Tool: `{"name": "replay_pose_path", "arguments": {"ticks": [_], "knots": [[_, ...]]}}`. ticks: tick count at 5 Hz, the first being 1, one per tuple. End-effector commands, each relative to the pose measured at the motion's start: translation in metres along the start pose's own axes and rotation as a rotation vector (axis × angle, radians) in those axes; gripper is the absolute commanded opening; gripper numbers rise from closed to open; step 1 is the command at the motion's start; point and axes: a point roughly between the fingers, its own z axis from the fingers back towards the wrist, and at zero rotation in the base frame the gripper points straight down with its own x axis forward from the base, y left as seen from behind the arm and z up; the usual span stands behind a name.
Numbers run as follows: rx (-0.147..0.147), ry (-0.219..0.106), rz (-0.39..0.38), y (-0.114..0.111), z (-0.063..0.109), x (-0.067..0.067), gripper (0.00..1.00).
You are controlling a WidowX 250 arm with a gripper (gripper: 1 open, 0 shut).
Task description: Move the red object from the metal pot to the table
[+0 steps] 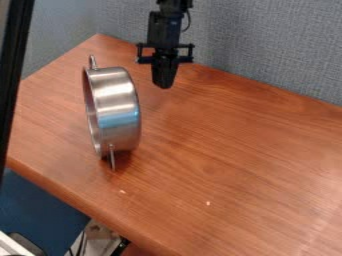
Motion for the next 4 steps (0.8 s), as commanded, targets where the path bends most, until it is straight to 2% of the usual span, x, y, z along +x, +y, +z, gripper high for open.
{"name": "replay_pose_path", "arguments": {"ticks": [1, 2, 3, 4], "knots": [[-0.062, -0.065, -0.001, 0.0, 0.045, -0.001, 0.0], [-0.132, -0.047, 0.028, 0.003, 0.08, -0.011, 0.0], [-0.188, -0.041, 0.062, 0.007, 0.111, -0.027, 0.0], [-0.187, -0.022, 0.046, 0.016, 0.104, -0.039, 0.0]]}}
